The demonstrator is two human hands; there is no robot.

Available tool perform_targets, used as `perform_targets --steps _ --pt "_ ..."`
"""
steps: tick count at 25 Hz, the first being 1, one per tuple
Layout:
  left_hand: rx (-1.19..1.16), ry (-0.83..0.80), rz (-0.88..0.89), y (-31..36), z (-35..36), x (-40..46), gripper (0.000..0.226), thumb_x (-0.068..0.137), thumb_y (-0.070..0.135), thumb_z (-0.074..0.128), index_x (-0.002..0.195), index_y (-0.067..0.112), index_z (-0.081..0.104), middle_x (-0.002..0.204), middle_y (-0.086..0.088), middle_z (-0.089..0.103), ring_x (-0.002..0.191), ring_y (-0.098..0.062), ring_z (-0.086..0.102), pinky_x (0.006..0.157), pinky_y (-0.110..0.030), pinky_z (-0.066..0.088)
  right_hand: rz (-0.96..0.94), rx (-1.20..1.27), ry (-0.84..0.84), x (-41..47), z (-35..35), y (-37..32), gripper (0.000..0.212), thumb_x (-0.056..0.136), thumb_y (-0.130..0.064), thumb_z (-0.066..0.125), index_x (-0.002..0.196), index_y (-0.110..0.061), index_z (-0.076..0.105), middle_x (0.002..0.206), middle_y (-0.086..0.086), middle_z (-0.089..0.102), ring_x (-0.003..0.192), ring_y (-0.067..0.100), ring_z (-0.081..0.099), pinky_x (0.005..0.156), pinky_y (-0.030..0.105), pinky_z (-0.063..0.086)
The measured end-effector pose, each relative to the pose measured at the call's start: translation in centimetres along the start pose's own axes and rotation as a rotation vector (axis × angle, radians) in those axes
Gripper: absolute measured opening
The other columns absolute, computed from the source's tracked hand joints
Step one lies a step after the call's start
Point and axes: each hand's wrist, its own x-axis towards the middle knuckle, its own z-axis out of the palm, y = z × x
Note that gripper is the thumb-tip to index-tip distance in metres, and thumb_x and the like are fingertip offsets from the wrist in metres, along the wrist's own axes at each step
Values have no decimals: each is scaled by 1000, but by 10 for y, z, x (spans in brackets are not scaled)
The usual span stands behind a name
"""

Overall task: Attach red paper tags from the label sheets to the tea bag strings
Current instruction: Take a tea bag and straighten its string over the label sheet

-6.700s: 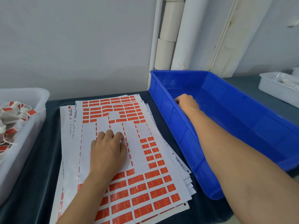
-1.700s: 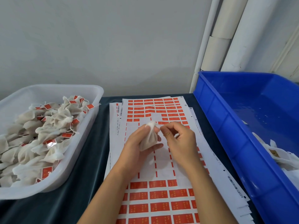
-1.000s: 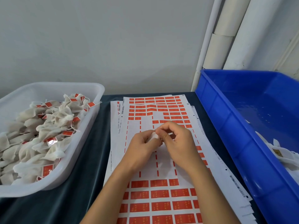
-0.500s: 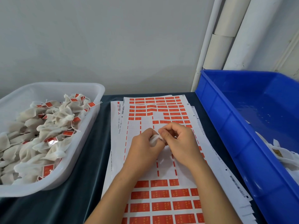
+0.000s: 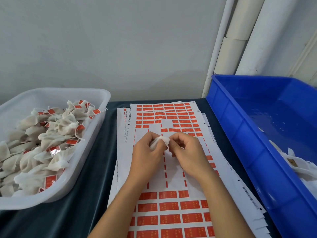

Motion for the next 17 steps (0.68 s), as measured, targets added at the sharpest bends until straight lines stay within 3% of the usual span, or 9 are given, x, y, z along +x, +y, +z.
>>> perform_targets --steps 5,9,13,17 --pt "-37 -15 -69 0 -2 2 11 98 30 66 87 29 70 82 14 72 81 -6 69 67 -18 54 -48 -73 -44 0 1 1 8 103 -34 61 97 -37 67 92 -27 66 93 -4 62 82 20 54" --pt "-32 -26 -99 1 -4 3 14 97 28 65 85 27 71 78 12 71 76 -6 66 61 -14 49 -50 -87 -35 0 0 1 11 103 -35 59 97 -39 67 95 -29 66 97 -7 60 78 12 45" --pt "-22 -47 -94 0 -3 2 17 98 31 64 84 25 71 76 9 70 73 -9 66 59 -10 50 -111 38 37 -2 -2 -2 10 101 -41 62 109 -40 68 110 -26 67 109 -5 60 83 13 48" --pt "-24 -122 -79 1 -4 2 20 98 27 63 80 21 72 77 1 70 73 -19 64 59 -14 50 -161 -49 80 -1 -3 -3 4 97 -35 70 99 -39 69 103 -27 67 105 -2 62 81 10 49"
